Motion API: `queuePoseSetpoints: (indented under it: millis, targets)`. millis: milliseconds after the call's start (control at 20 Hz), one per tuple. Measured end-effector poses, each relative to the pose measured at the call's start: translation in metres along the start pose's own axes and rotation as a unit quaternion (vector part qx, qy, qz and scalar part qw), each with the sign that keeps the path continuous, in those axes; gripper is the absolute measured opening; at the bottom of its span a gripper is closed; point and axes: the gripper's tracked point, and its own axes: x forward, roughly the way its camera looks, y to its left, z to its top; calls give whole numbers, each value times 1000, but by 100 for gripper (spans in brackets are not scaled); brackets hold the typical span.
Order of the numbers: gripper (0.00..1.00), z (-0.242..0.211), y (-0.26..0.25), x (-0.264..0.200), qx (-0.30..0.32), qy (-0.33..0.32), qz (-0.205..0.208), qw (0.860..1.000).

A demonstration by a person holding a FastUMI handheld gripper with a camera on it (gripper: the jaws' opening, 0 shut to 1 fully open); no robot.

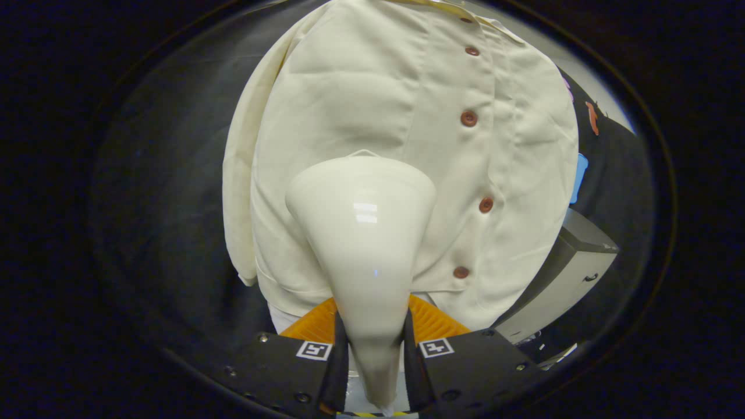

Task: Iron the clothes twice with a garment steamer, once on the left side and once on the right side.

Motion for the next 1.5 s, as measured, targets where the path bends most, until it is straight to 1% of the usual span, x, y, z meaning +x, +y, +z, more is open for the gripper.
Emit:
queuePoseSetpoints:
  millis: [200,350,550,750,950,1250,1500]
  targets:
    - [40,-23,5,7,-2,18,4,1000]
    - [40,-48,7,12,-2,49,4,999]
    - [40,-77,12,17,-1,82,19,996]
    - [41,-80,10,6,2,76,25,997]
    - [41,-54,-2,-24,1,47,28,999]
    - [40,12,-33,-57,14,-14,21,1000]
    - [40,68,-80,-84,34,-58,14,998]
